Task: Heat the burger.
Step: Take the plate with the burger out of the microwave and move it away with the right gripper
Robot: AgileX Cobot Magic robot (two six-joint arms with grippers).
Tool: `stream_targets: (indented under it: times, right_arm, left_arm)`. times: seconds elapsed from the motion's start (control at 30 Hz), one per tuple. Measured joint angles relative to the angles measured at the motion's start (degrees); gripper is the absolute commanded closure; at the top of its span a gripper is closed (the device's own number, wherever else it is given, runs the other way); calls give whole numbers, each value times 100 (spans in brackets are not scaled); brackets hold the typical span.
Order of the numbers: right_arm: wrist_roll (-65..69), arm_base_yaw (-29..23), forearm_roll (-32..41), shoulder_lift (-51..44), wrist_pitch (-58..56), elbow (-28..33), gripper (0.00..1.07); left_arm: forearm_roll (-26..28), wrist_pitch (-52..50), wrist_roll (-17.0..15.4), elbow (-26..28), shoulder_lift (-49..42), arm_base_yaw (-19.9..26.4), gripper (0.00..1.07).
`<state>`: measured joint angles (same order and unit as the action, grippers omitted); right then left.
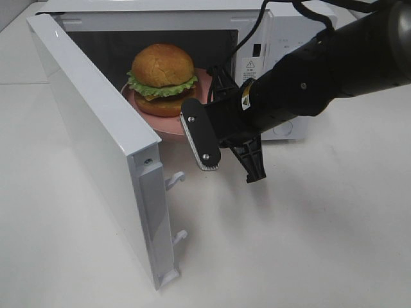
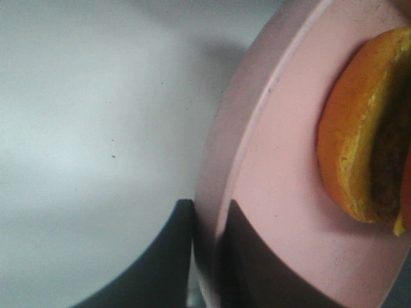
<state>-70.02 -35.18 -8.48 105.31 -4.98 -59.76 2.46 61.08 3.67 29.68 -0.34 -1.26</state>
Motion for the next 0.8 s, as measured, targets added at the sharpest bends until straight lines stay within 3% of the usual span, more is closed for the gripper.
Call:
stream_targets:
  times: [0.8]
  right_arm:
    - [11, 6, -17, -1450, 189, 1656, 107]
  left_arm:
    - [0, 0, 0, 0, 0, 0, 6]
